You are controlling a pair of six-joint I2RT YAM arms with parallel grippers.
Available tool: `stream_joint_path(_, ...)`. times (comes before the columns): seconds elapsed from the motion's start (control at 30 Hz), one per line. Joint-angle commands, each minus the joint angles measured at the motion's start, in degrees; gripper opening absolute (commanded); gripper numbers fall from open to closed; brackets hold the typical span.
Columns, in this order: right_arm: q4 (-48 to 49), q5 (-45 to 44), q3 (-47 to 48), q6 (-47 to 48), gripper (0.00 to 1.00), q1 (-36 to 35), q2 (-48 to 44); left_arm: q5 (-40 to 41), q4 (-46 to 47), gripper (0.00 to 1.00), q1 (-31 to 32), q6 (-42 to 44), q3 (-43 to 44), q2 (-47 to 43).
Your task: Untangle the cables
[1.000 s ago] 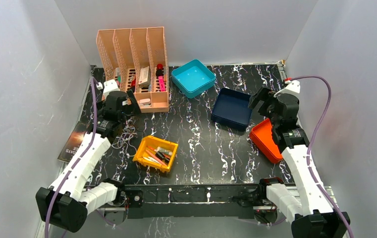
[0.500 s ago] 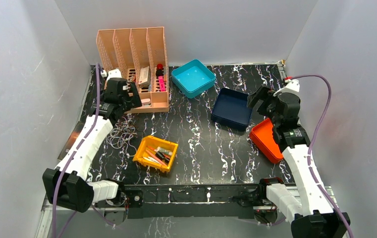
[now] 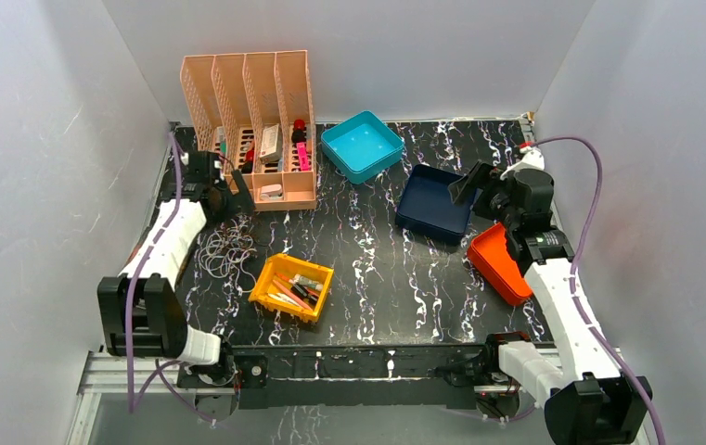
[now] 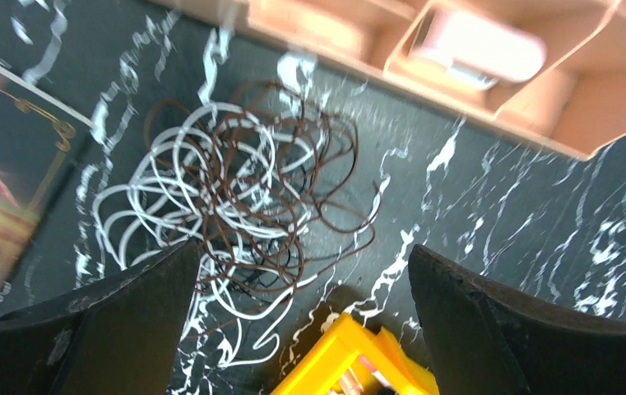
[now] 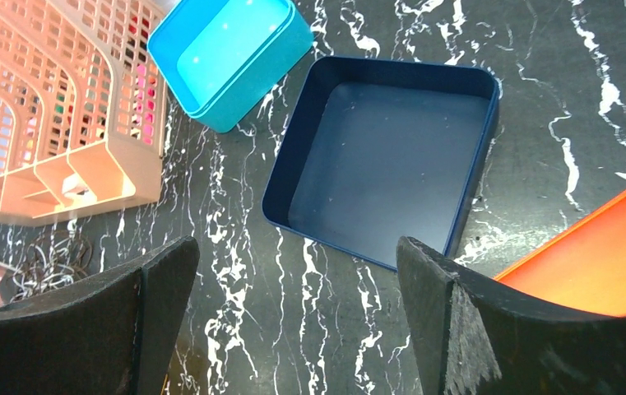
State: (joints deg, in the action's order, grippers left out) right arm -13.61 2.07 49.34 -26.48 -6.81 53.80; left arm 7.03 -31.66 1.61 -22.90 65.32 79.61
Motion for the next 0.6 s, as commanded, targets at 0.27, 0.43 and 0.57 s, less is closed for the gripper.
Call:
stream_joint_path(0.27, 3.7, 9.19, -1.87, -0.92, 0.98, 0.28, 3.2, 5.6, 0.16, 0.98, -0.11, -4.71, -6.69, 5.96)
stream_joint_path(0.43, 4.23, 10.42, -2.47, -1.03, 0.98, 0.29, 4.53, 8.95, 0.16, 0.98, -0.02, -4.57, -7.62, 6.78)
stream_joint_path(0.57, 4.6, 11.41, -2.89, -1.16, 0.98, 0.23, 5.37, 9.25, 0.56, 0.98, 0.42, -5.17, -8.54, 8.84)
